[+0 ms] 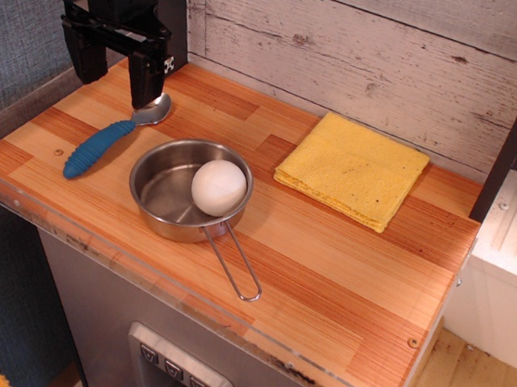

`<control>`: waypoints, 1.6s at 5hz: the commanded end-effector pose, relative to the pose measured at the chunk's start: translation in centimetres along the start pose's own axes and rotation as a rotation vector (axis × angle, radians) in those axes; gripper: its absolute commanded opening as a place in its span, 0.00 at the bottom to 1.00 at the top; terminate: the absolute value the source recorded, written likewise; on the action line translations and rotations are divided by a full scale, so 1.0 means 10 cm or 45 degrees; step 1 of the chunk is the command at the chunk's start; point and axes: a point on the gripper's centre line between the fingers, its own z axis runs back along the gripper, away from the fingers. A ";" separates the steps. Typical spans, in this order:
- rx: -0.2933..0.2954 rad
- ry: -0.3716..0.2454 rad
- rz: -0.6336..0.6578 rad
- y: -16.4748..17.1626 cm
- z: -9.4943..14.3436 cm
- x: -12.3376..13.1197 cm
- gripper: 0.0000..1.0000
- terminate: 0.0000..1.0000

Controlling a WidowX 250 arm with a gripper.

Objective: Put the pot on the other side of the blue spoon.

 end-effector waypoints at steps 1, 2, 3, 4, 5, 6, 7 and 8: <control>0.000 0.000 0.000 0.00 0.00 0.00 1.00 0.00; -0.037 -0.025 -0.074 -0.26 -0.06 -0.06 1.00 0.00; -0.042 -0.060 -0.158 -0.51 -0.07 -0.10 1.00 0.00; -0.041 -0.080 -0.228 -0.70 -0.06 -0.13 1.00 0.00; -0.043 -0.074 -0.253 -0.79 -0.13 -0.13 1.00 0.00; -0.049 -0.052 -0.246 -0.78 -0.27 -0.11 1.00 0.00; -0.048 -0.023 -0.239 -0.80 -0.40 -0.09 1.00 0.00; -0.050 -0.012 -0.247 -0.85 -0.49 -0.05 1.00 0.00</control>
